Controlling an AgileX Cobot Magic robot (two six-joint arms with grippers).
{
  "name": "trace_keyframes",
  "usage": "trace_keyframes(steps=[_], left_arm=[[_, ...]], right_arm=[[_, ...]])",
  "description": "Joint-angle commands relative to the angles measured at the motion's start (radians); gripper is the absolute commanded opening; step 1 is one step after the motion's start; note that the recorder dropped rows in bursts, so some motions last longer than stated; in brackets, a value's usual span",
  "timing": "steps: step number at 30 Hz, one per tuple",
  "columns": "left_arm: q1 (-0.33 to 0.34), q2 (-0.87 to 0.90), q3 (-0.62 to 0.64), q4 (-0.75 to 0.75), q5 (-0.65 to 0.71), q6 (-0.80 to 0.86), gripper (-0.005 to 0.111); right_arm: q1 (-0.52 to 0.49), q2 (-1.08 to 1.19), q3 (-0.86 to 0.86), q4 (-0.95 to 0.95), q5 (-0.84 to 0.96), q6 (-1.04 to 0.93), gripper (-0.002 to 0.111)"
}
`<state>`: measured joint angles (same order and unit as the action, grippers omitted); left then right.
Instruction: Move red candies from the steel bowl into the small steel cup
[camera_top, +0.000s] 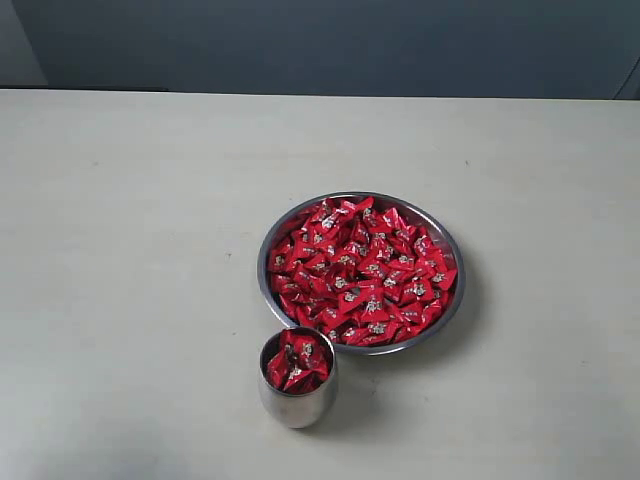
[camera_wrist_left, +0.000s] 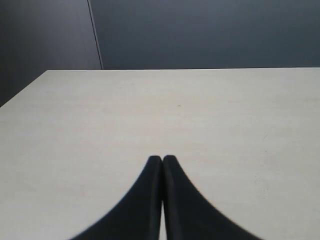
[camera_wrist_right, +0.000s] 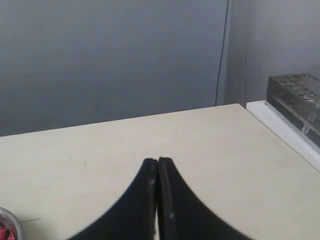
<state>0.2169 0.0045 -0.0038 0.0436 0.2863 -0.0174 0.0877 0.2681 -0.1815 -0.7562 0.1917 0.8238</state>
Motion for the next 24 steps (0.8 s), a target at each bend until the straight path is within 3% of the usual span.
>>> trace_keyframes(steps=[1, 6, 8, 19, 24], left_arm=[[0.001, -0.004, 0.004, 0.001, -0.002, -0.003, 0.0], [0.001, -0.004, 0.004, 0.001, -0.002, -0.003, 0.0], [0.001, -0.004, 0.004, 0.001, -0.002, -0.003, 0.0], [0.001, -0.004, 0.004, 0.001, -0.002, -0.003, 0.0], [0.001, -0.004, 0.004, 0.001, -0.002, -0.003, 0.0]], right_arm=[[-0.005, -0.007, 0.006, 0.145, -0.009, -0.138, -0.001], [0.012, -0.021, 0.006, 0.567, 0.004, -0.676, -0.001], [0.021, -0.034, 0.006, 0.617, 0.028, -0.764, -0.001], [0.017, -0.268, 0.152, 0.654, 0.071, -0.771, -0.001], [-0.062, -0.268, 0.158, 0.657, 0.08, -0.771, -0.001]])
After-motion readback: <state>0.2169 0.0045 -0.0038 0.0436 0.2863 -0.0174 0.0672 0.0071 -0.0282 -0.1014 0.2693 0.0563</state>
